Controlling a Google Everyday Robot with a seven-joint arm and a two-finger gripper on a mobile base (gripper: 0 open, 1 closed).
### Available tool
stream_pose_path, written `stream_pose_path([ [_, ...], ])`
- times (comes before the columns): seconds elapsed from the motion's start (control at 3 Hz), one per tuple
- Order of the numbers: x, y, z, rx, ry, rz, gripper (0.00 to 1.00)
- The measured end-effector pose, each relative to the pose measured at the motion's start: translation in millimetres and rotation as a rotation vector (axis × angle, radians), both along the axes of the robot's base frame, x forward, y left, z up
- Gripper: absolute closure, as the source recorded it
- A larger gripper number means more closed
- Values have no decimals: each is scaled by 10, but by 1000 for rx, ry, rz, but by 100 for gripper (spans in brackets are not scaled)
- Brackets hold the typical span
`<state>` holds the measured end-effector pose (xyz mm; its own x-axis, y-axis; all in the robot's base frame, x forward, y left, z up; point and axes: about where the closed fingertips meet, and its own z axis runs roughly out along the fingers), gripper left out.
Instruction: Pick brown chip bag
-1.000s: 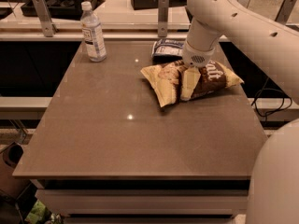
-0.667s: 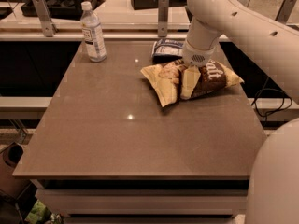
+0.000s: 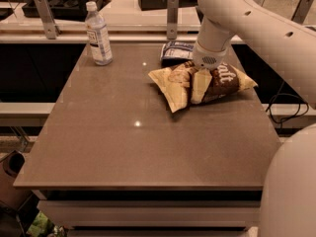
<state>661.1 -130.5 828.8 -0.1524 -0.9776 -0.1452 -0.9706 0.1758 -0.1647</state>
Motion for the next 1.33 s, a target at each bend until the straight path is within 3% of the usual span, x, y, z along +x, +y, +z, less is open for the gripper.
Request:
stream_pose_path([
  [0.67,75,-51,690,31,-92,2,100],
  [1.33,100,-72,1091,60,-155,10,100],
])
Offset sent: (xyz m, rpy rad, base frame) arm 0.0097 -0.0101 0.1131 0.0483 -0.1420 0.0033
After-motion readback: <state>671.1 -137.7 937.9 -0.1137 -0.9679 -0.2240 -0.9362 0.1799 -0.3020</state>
